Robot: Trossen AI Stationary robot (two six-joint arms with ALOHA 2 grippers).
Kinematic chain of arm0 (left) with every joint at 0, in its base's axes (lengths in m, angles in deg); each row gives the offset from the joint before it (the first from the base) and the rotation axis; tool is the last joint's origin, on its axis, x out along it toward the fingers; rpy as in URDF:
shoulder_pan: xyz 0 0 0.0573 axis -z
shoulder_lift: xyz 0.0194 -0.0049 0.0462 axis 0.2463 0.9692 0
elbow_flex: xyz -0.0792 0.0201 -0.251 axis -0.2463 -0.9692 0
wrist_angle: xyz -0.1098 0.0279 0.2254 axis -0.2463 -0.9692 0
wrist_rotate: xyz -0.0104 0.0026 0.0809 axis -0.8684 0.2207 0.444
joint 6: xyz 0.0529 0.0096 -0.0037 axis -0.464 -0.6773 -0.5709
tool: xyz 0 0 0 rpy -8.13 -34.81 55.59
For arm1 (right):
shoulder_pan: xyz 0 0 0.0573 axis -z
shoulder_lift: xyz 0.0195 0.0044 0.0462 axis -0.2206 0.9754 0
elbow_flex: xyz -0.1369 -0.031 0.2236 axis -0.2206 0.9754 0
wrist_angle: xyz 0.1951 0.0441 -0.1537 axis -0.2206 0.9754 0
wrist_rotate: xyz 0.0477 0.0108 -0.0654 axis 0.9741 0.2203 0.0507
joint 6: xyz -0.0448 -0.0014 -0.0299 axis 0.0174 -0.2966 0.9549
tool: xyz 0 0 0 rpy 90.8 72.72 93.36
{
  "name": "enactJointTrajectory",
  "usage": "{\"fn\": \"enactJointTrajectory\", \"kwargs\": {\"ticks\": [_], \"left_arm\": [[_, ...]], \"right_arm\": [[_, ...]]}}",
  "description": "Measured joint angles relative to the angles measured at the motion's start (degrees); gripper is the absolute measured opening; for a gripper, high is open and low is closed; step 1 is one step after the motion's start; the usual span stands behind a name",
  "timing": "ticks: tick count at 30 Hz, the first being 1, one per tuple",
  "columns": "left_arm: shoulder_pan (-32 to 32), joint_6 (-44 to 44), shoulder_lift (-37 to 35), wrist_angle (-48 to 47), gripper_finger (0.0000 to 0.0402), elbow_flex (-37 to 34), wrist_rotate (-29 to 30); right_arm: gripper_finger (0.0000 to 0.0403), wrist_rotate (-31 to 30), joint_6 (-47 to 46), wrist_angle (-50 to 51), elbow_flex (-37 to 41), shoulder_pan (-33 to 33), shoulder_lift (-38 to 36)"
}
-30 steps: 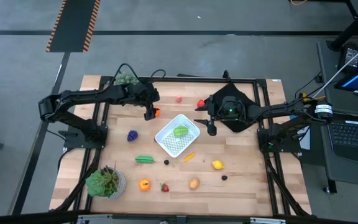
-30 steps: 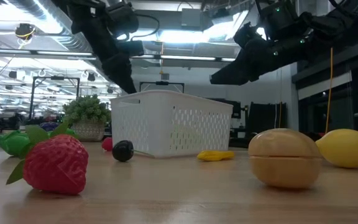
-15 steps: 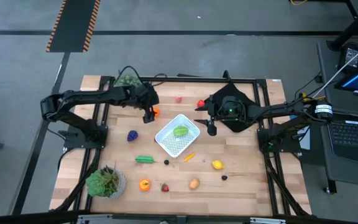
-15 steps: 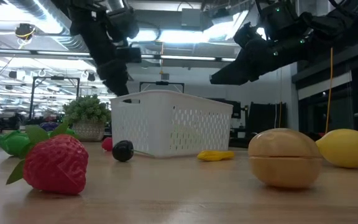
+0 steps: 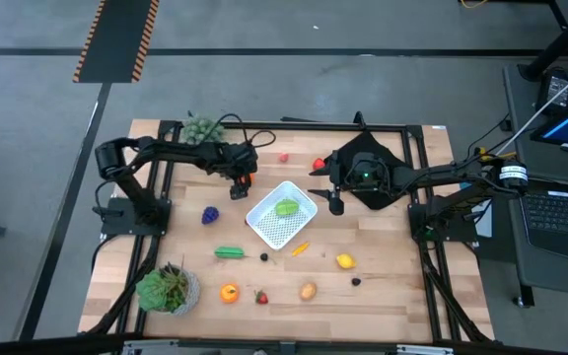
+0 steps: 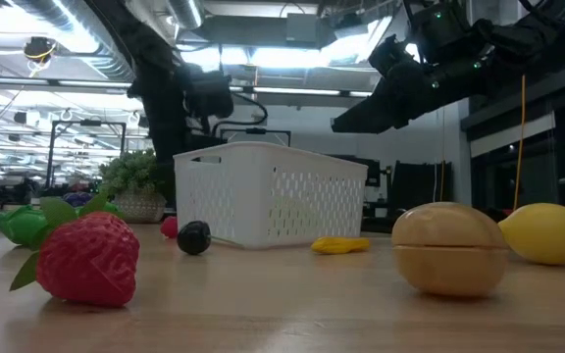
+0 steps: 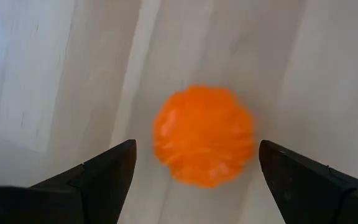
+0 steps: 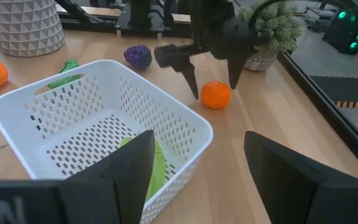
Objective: Pick and placing Produce into tupperware
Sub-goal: Put the pumpkin into the white bin
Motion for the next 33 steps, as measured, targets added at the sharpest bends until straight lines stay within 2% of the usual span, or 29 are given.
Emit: {"fn": "enactJointTrajectory", "kwargs": {"ticks": [19, 33], "left_arm": [[-0.06, 0.12, 1.96, 2.3, 0.0329, 0.05, 0.02], [0.01, -0.07, 2.05, 2.89, 0.0274, 0.01, -0.28]], "right_arm": [[0.025, 0.0, 0.02, 0.02, 0.0, 0.0, 0.0], [0.025, 0.0, 0.0, 0.02, 0.0, 0.0, 0.0]]}}
